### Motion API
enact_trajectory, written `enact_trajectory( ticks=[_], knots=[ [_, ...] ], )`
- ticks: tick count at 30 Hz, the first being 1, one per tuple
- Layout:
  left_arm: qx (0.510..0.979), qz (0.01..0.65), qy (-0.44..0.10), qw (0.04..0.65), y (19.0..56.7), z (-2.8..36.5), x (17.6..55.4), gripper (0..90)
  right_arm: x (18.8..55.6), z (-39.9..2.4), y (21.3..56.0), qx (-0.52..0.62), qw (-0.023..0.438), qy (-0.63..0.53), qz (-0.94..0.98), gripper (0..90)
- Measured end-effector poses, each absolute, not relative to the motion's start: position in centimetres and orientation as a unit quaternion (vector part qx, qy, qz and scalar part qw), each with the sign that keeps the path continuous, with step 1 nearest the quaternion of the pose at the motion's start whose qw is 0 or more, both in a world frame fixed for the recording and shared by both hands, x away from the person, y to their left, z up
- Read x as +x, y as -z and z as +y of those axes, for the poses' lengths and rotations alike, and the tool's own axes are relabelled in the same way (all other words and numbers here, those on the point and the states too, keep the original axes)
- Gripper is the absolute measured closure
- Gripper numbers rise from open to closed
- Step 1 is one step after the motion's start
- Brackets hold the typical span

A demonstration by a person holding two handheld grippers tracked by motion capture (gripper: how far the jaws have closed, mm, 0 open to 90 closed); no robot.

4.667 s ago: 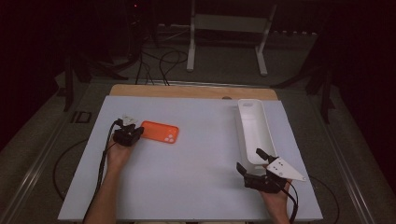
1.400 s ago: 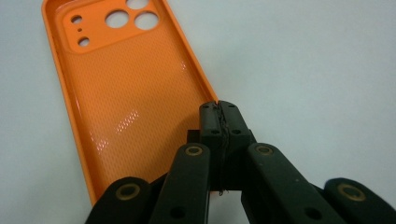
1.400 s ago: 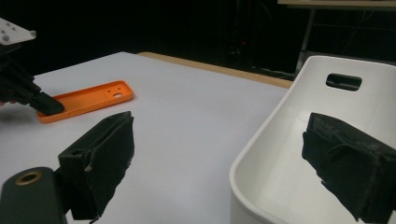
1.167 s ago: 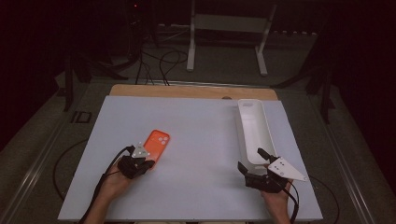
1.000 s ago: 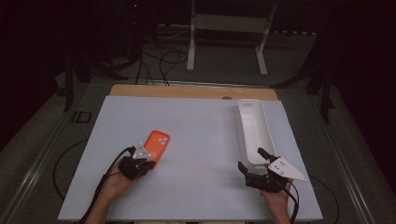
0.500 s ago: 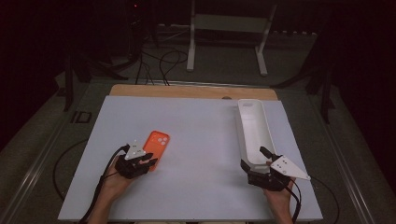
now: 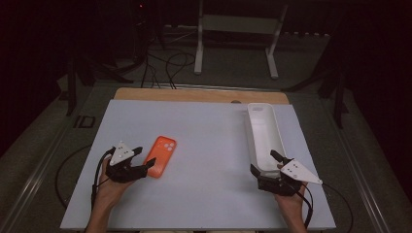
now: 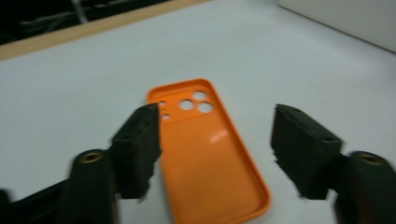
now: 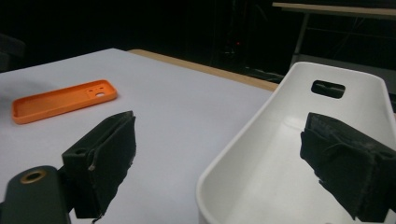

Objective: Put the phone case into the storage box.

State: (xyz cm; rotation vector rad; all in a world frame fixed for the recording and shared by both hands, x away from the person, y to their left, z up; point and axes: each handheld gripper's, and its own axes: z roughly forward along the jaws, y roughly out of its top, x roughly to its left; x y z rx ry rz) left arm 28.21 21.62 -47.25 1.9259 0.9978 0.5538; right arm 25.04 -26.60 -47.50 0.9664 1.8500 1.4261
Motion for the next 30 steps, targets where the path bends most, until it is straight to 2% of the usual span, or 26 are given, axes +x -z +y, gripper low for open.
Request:
enact_trajectory(
  ticks=[6, 14, 20, 30],
  knots=[
    [0.754, 0.427, -0.237, 0.439, 46.9, 22.2, 28.1, 15.5, 25.0, -26.6, 47.9, 0.372, 0.303, -0.533, 0.697, 10.0],
    [0.744, 0.451, -0.246, 0.427, 46.6, 22.2, 28.1, 5.5, 24.6, -26.7, 48.0, 0.372, 0.31, -0.533, 0.695, 10.0],
    [0.741, 0.471, -0.258, 0.403, 46.5, 21.8, 28.3, 1.2, 24.6, -26.7, 48.1, 0.372, 0.309, -0.531, 0.696, 10.0],
    [0.742, 0.485, -0.265, 0.378, 46.6, 20.7, 28.7, 0.6, 24.6, -26.8, 48.2, 0.377, 0.311, -0.531, 0.692, 10.0]
  ],
)
